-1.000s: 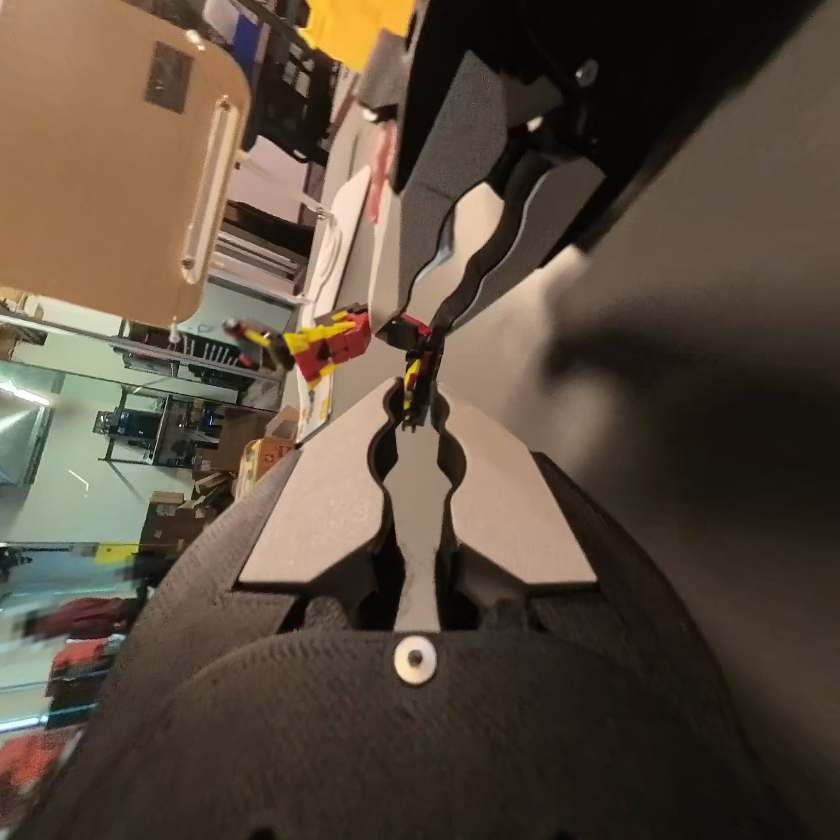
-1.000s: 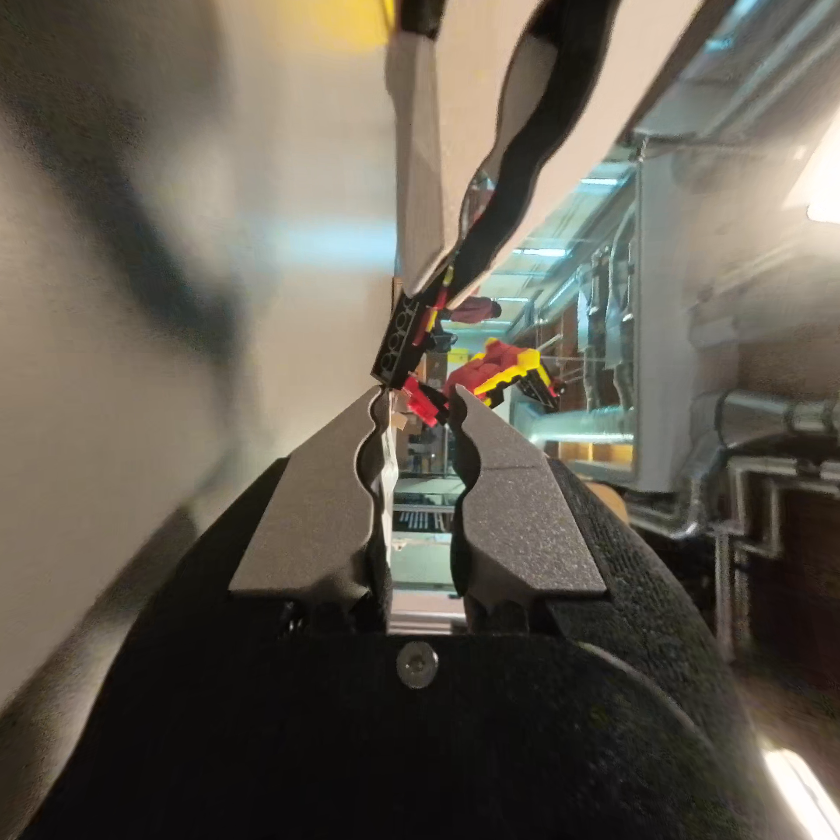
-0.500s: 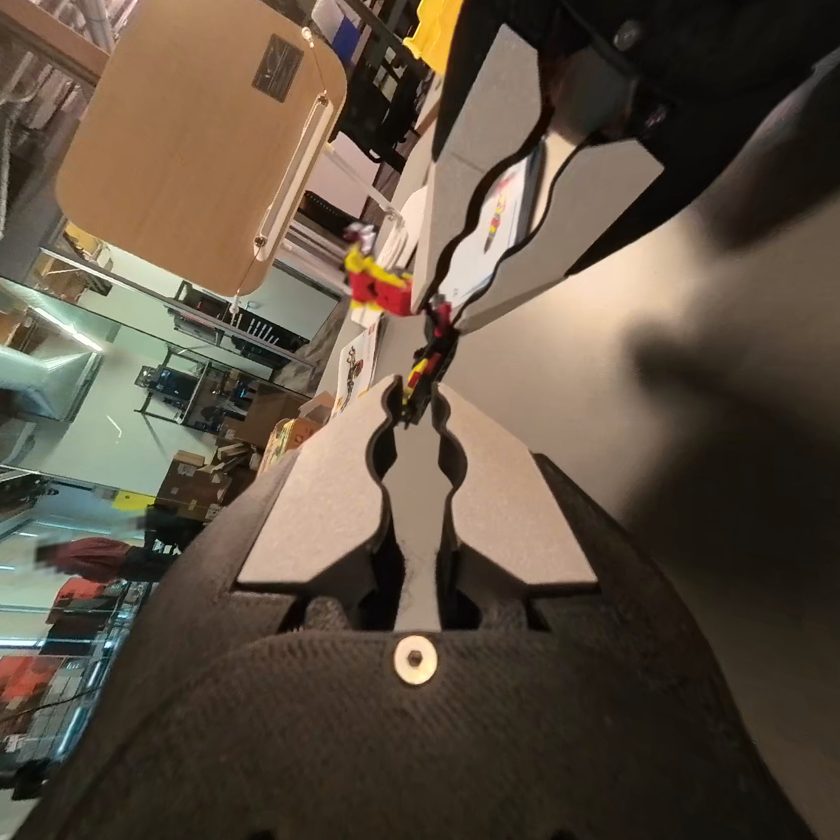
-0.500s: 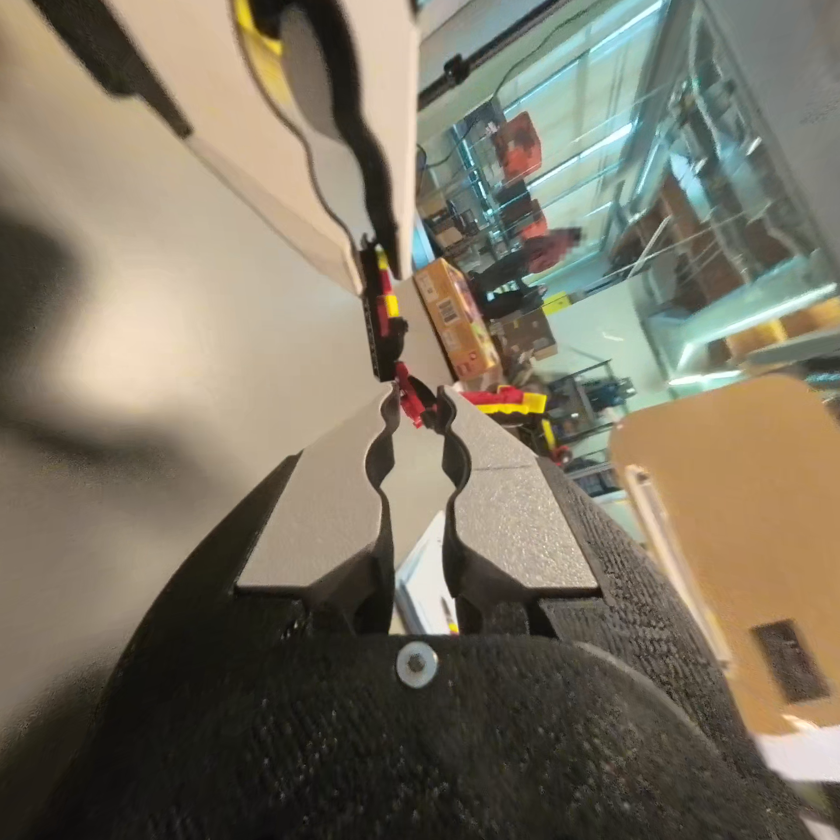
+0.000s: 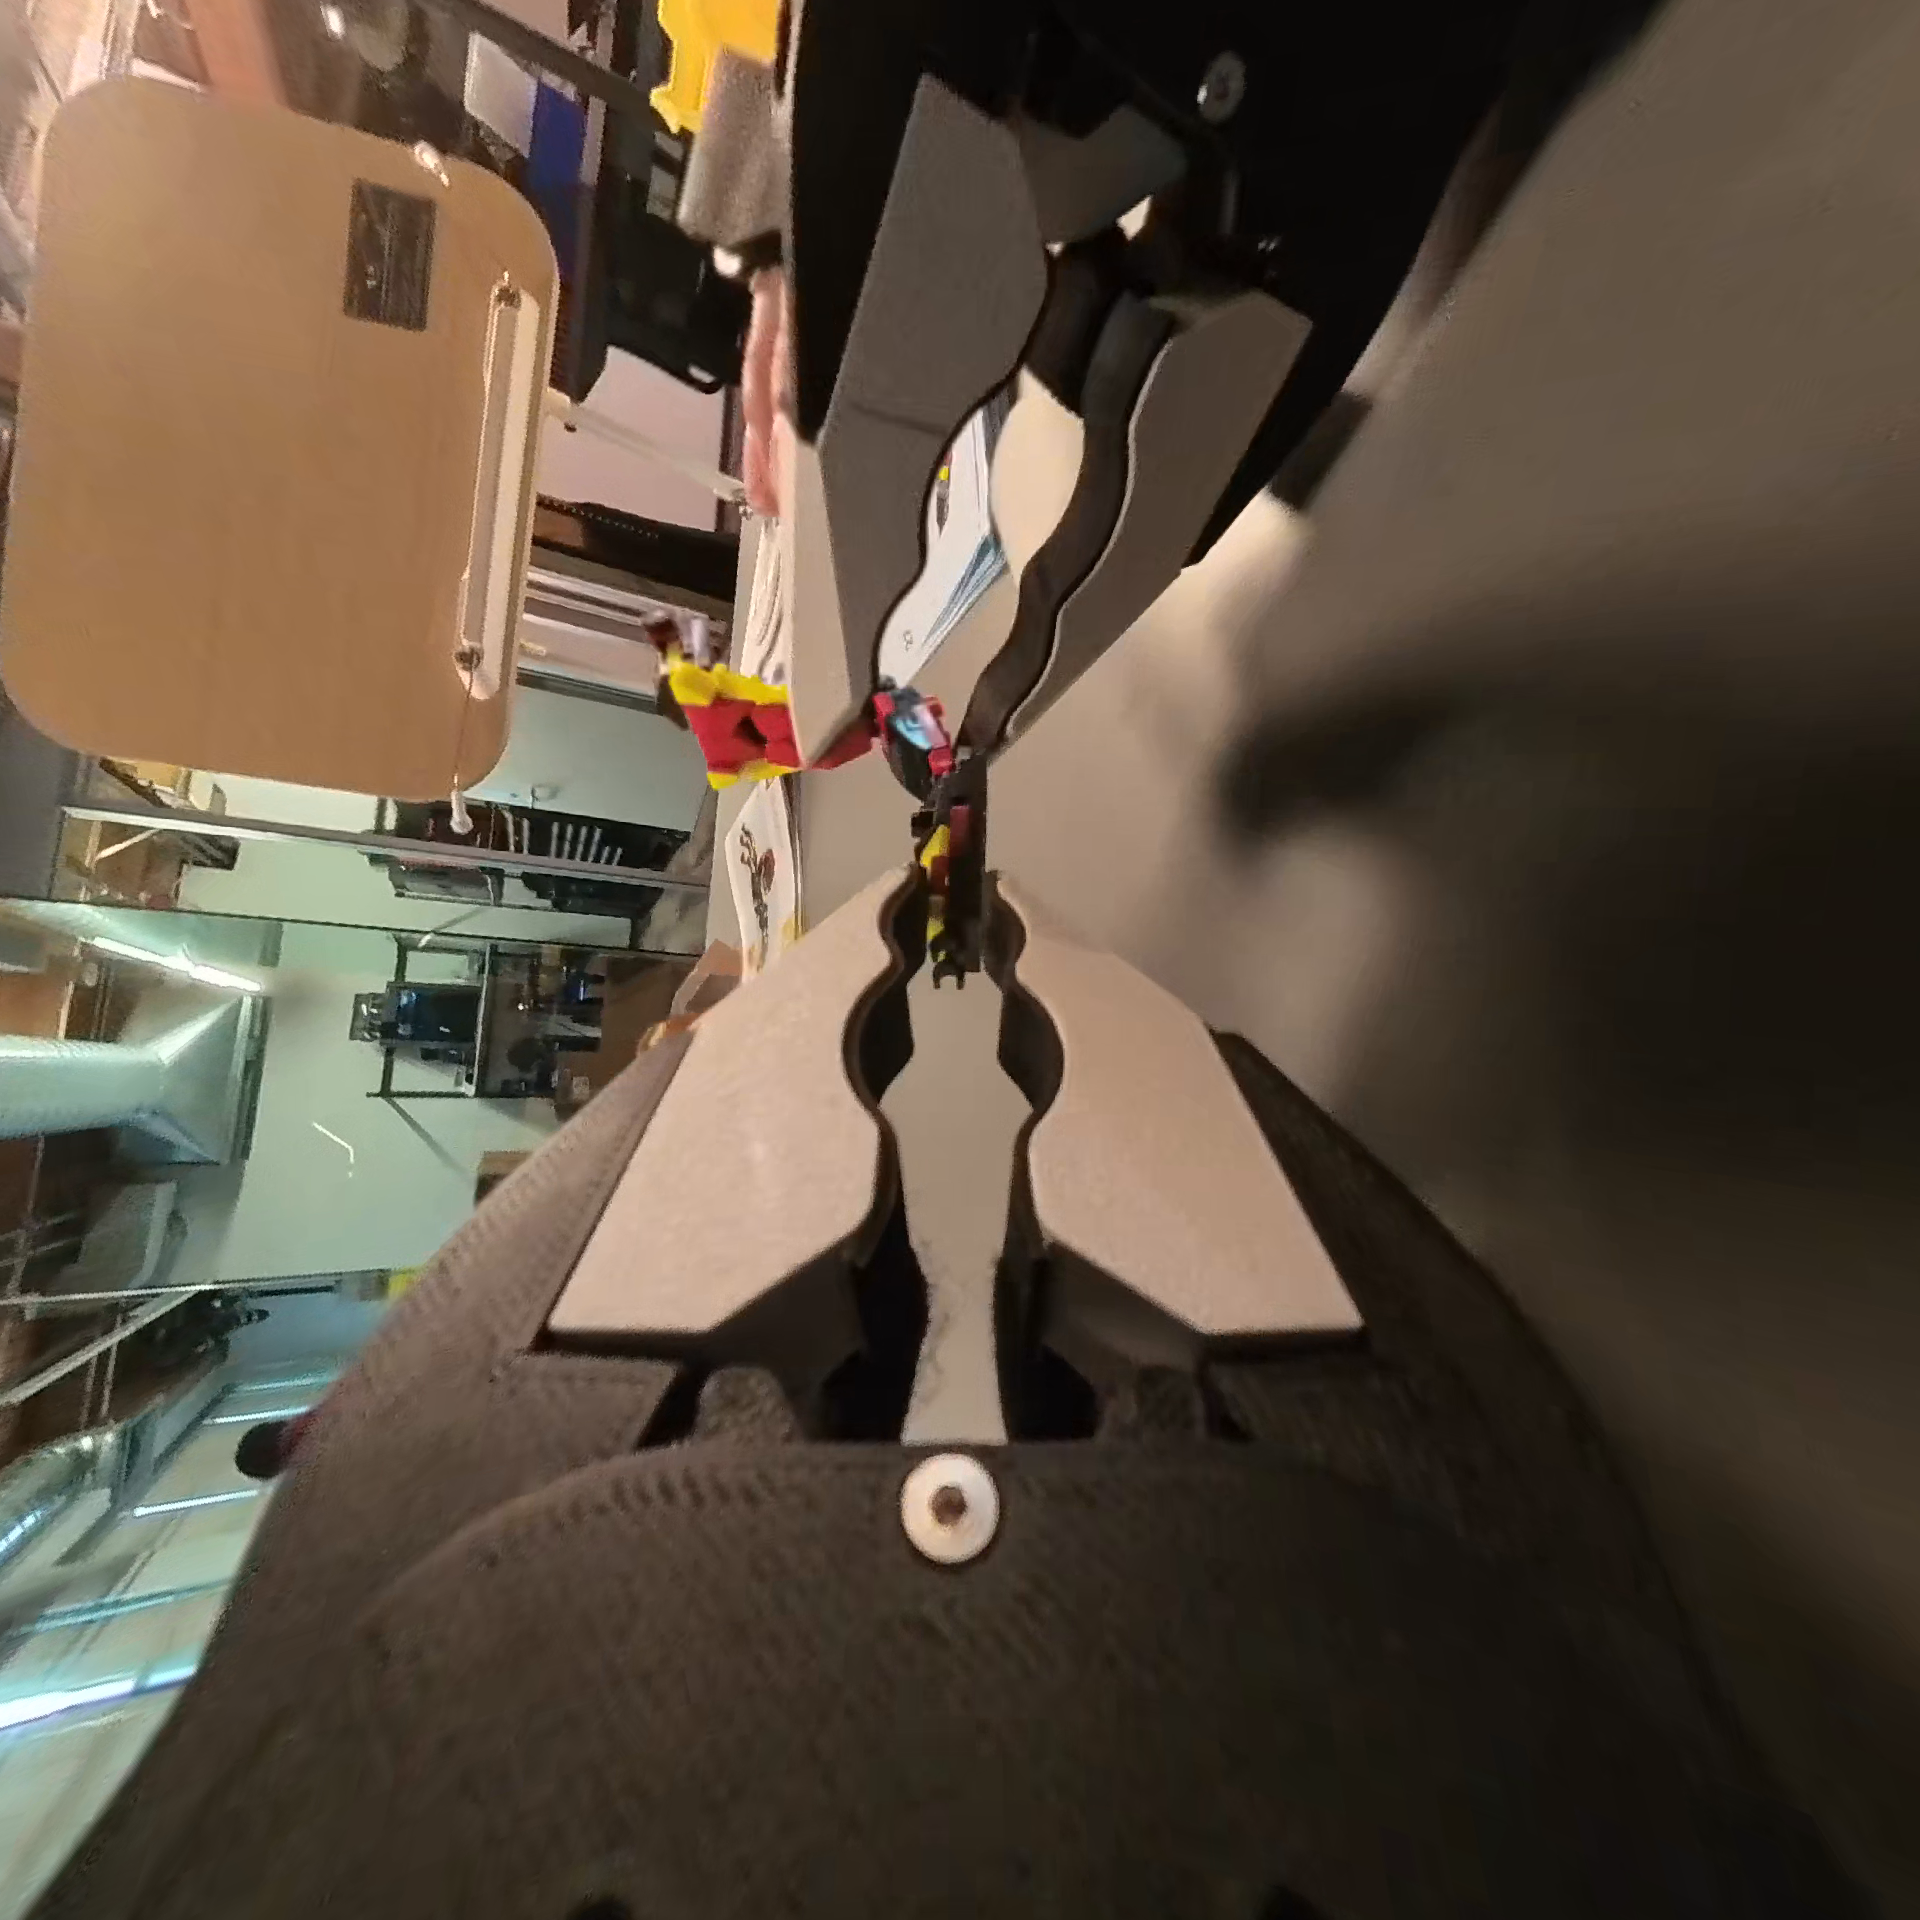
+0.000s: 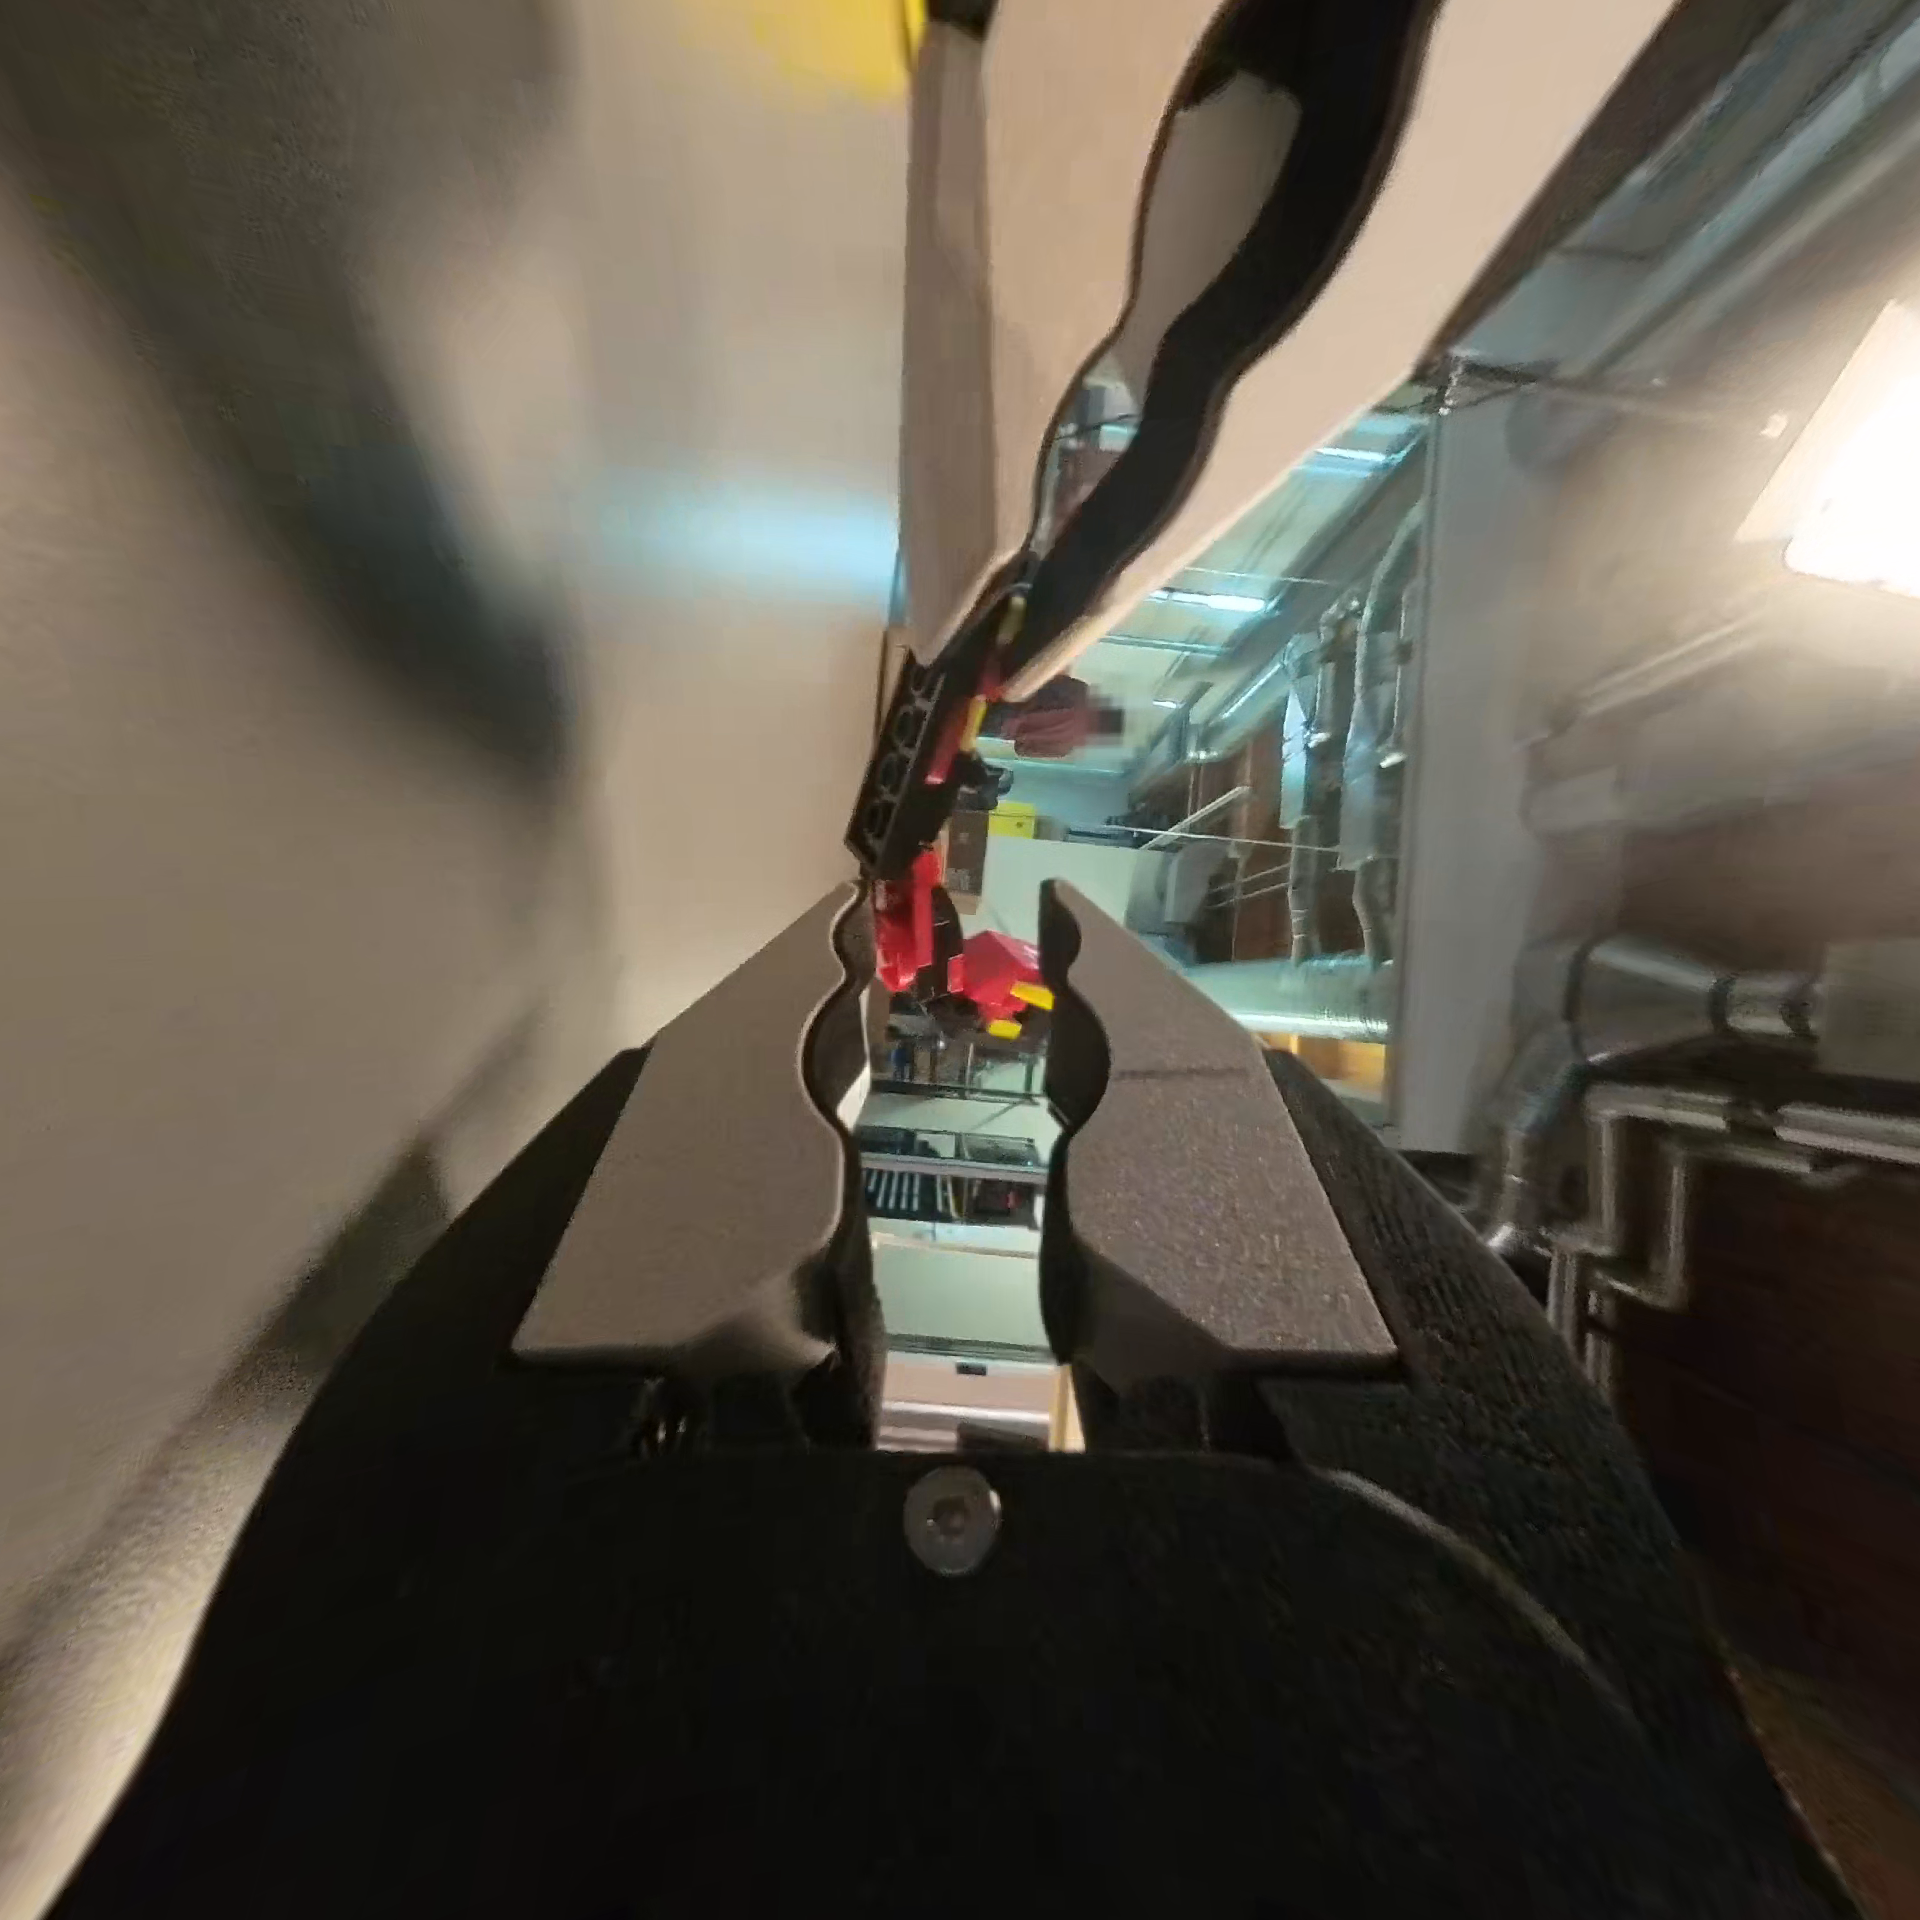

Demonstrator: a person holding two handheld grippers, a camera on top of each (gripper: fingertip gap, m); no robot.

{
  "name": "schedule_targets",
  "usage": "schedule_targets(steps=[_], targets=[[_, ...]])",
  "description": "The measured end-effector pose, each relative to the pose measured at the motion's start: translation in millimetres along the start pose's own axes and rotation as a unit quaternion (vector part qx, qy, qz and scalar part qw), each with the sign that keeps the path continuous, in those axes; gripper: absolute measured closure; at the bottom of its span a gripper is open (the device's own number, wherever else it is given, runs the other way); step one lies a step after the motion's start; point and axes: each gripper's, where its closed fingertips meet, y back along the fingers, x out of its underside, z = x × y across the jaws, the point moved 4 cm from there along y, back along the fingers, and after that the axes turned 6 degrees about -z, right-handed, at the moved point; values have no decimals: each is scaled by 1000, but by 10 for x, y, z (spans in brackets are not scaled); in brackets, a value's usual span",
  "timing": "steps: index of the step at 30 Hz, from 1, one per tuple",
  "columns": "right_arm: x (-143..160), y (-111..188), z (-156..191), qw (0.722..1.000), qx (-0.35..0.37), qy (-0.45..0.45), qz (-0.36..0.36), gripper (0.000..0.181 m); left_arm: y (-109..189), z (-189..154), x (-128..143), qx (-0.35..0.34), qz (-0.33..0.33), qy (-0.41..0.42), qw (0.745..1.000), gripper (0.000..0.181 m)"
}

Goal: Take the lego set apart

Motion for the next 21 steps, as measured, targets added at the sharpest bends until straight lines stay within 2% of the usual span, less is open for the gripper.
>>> schedule_targets(steps=[3,5,9,11,13,15,17,21], targets=[[13,0,75,999,-20,26,0,155,14,-29,-66,9,-19,-7,1000,173],[27,-5,97,999,-30,26,4,165,23,-34,-118,11,-30,-3,999,173],[79,-35,117,997,-61,-12,36,166,-37,10,-106,-13,-7,45,999,170],[100,-50,145,996,-68,-14,49,167,-99,37,-116,-39,7,49,998,139],[77,-68,179,996,-73,-9,54,167,-206,-45,-107,-25,44,37,998,128],[29,-82,190,996,-74,-10,53,167,-298,-76,-41,-32,96,5,995,135],[-12,-87,179,996,-70,-18,51,168,-336,-94,-8,-34,119,-20,992,158],[-8,-95,109,995,-49,-68,60,169,-319,-43,6,-46,130,1,991,164]])
